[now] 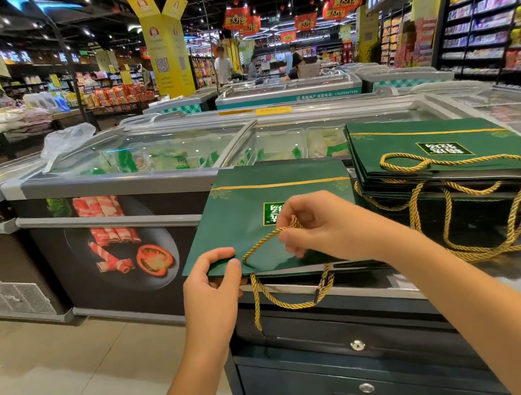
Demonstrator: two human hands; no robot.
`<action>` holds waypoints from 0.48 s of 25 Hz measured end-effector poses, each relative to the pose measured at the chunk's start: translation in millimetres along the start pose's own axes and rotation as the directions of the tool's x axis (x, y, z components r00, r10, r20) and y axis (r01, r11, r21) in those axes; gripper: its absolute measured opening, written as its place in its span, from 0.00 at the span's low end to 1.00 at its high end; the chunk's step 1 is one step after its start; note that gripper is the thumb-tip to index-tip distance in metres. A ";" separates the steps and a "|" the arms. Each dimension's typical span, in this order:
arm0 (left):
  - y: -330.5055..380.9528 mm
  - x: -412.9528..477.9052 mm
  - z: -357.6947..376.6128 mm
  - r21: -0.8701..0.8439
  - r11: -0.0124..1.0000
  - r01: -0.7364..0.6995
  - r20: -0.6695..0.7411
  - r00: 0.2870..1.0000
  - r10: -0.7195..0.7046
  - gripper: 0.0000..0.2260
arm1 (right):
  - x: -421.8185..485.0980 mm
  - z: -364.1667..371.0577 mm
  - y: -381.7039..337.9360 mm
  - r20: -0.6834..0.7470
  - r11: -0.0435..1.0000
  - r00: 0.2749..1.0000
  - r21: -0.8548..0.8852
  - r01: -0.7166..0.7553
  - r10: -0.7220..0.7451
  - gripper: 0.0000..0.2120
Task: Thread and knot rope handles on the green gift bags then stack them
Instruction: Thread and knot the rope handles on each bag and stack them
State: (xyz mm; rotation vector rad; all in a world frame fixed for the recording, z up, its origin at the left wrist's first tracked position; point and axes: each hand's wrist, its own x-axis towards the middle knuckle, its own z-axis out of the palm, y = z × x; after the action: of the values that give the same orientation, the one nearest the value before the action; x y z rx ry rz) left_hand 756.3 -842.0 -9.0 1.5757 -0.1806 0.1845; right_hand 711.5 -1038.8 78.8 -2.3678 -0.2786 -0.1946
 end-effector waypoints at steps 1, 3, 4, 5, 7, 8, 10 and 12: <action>0.1 0.0 -0.3 -0.003 1.000 0.000 0.003 1.000 0.001 0.07 | 2.0 -3.2 -1.1 -0.011 1.000 1.000 0.026 0.005 -0.005 0.02; -0.5 0.5 -0.4 -0.006 1.000 -0.001 0.010 1.000 0.001 0.07 | 7.7 -9.4 -4.1 -0.039 0.999 0.999 -0.027 0.020 -0.021 0.01; -1.0 0.8 -0.7 -0.007 1.000 -0.002 0.014 1.000 0.002 0.08 | 11.5 -12.4 -5.5 -0.050 0.997 0.998 -0.067 0.024 -0.027 0.01; -1.1 1.1 -1.4 -0.012 1.000 0.001 0.017 1.000 -0.001 0.08 | 15.0 -15.8 -7.4 -0.057 0.994 0.998 -0.108 0.028 -0.035 0.01; -2.4 3.3 -3.6 -0.023 1.000 0.013 0.022 1.000 -0.012 0.08 | 22.4 -22.1 -11.5 -0.061 0.978 0.997 -0.203 0.044 -0.058 0.01; -3.0 4.3 -4.6 -0.027 0.999 0.018 0.027 0.999 -0.018 0.08 | 25.9 -24.7 -13.2 -0.058 0.967 0.996 -0.249 0.056 -0.072 0.01; -3.1 4.9 -6.0 -0.039 0.999 0.023 0.045 0.999 -0.021 0.08 | 31.5 -28.8 -16.4 -0.060 0.950 0.993 -0.301 0.077 -0.099 0.02; -3.2 4.9 -6.6 -0.044 0.999 0.028 0.053 0.998 -0.026 0.09 | 35.1 -30.8 -19.2 -0.082 0.945 0.990 -0.316 0.086 -0.118 0.02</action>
State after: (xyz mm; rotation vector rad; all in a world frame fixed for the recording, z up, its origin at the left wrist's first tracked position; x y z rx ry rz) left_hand 761.7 -835.4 -10.9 1.5388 -0.2028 0.1175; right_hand 738.6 -1041.4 121.4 -2.6478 -0.3444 -0.4335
